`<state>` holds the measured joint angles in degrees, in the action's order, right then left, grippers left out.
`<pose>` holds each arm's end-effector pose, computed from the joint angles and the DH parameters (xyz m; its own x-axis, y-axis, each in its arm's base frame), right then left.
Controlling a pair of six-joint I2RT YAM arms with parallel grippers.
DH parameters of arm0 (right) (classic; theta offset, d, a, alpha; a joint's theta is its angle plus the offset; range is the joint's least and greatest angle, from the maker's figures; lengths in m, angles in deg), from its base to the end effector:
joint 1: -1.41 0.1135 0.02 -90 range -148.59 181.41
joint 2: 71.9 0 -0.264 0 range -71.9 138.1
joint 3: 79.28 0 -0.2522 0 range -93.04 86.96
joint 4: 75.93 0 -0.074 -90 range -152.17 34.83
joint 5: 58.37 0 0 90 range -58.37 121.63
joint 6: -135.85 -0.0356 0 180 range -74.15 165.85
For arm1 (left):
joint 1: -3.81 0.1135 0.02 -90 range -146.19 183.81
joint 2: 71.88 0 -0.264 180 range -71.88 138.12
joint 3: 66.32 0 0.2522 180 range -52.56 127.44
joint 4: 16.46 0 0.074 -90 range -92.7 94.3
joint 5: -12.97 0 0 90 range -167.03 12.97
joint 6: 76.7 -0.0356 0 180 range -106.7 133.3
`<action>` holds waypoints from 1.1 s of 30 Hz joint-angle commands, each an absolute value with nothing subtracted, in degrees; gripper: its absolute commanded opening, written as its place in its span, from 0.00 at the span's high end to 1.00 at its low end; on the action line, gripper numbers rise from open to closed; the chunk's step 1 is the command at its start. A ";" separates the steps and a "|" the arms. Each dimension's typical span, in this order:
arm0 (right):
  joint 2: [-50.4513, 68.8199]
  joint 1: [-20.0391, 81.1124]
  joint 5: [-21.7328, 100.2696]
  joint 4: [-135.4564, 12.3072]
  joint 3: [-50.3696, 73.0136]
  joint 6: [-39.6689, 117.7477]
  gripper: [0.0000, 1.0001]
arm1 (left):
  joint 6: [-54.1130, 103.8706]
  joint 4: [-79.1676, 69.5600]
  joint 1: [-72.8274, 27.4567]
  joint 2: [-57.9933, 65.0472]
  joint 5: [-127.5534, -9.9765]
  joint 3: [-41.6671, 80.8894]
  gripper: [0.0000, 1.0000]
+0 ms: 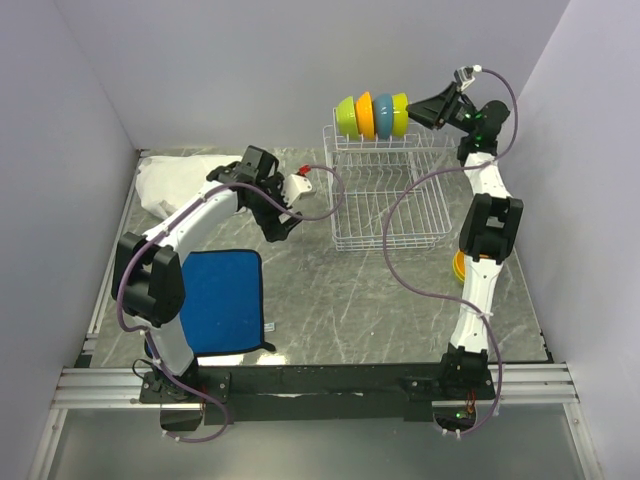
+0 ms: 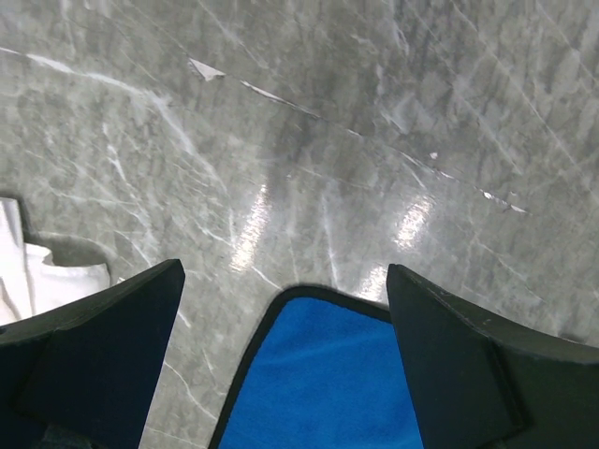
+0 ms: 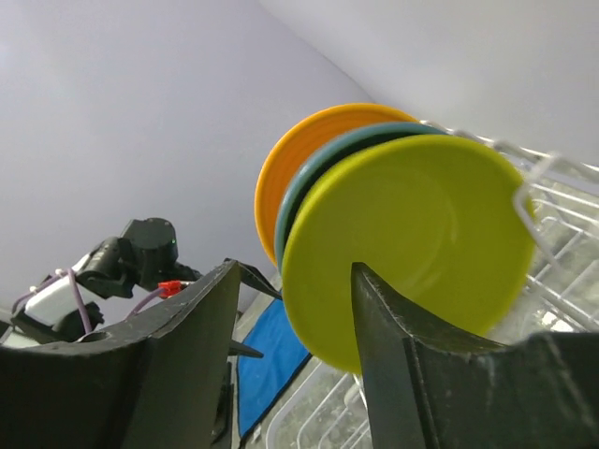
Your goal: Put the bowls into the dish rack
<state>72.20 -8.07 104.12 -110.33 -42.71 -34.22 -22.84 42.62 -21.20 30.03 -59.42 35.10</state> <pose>0.5545 -0.0582 0.3124 -0.6273 0.4052 -0.6650 -0.6658 0.1638 0.7279 0.3410 -0.1710 0.2766 -0.3115 0.7656 -0.5629 0.8984 0.4303 0.0880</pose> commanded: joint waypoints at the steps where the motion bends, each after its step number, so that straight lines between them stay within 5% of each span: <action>1: 65.49 -11.51 103.96 -110.78 -39.61 -31.59 0.40 | -21.68 38.44 -20.18 28.75 -58.05 36.03 0.03; 18: 50.01 -16.08 102.82 -88.05 -28.09 -9.19 0.39 | 16.98 10.75 -22.29 34.90 -56.98 40.78 0.03; 22: 38.87 -16.52 82.44 -52.10 -25.66 28.79 0.41 | 20.23 9.87 -23.78 37.37 -63.82 43.41 0.03; 27: 18.42 -15.21 64.08 -49.69 1.89 38.72 0.43 | 25.68 11.01 -24.66 38.07 -69.46 44.65 0.00; 33: 10.81 -11.60 56.25 -41.00 14.00 49.45 0.42 | 29.56 11.36 -25.45 39.47 -71.31 43.15 0.08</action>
